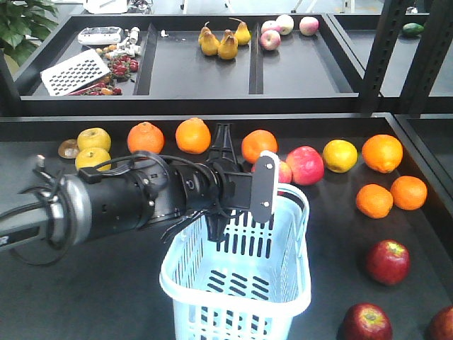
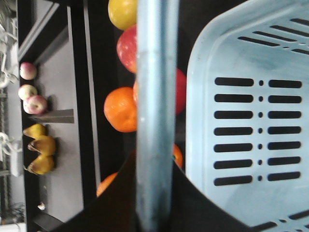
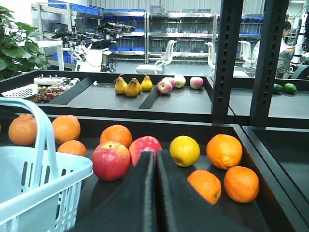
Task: Pick three apples into basket with both arms
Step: 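Lower the basket with the left gripper onto the table among the fruit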
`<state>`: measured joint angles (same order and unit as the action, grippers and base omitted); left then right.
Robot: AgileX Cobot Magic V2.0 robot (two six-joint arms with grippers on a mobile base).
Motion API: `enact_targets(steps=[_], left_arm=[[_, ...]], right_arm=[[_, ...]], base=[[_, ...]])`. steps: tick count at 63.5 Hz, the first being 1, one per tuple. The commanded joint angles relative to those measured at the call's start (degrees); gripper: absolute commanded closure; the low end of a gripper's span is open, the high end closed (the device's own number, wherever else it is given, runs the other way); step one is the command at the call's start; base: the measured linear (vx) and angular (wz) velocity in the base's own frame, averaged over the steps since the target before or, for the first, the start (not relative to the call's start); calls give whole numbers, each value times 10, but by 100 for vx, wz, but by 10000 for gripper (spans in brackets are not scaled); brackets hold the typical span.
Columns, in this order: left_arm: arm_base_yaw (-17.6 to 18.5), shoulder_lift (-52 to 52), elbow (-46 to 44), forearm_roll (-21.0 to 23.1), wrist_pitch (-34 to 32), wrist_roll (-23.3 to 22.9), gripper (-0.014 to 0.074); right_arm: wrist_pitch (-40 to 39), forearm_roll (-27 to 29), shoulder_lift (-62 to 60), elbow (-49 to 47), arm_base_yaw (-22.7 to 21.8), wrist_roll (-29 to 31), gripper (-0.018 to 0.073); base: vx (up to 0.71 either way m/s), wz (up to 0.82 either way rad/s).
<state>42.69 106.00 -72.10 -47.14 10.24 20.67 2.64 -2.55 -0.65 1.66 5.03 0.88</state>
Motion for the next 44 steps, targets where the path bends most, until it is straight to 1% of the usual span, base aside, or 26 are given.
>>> enact_targets(steps=[1,10,16,19,25,31,39,44], left_arm=[[3,-8,-14,-49,-13,-58,603],[3,3,-14,-103,14,-168,603],[3,4,-14,-123,19,-214,597],[3,3,-14,-125,19,-223,589],[3,2,-14,-125,19,-226,560],[6,0,-14,-125,19,-225,504],[11,-7,-14,-125,11,-224,382],[14,-13,-14,-125,8,-224,274]], right_arm=[[-44,-2,-8,8,-4,6,568],[-44,-2,-8,8,-4,6,568],[-44,-2,-8,8,-4,6,568],[-44,-2,-8,8,-4,6,568],[-44,-2,-8,8,-4,6,568],[-44,-2,-8,8,-4,6,568],[-44,-2,-8,8,-4,6,568],[-44,-2,-8,8,-4,6,568]], base=[[0,0],[0,0],[0,0],[0,0],[0,0],[0,0],[0,0],[0,0]])
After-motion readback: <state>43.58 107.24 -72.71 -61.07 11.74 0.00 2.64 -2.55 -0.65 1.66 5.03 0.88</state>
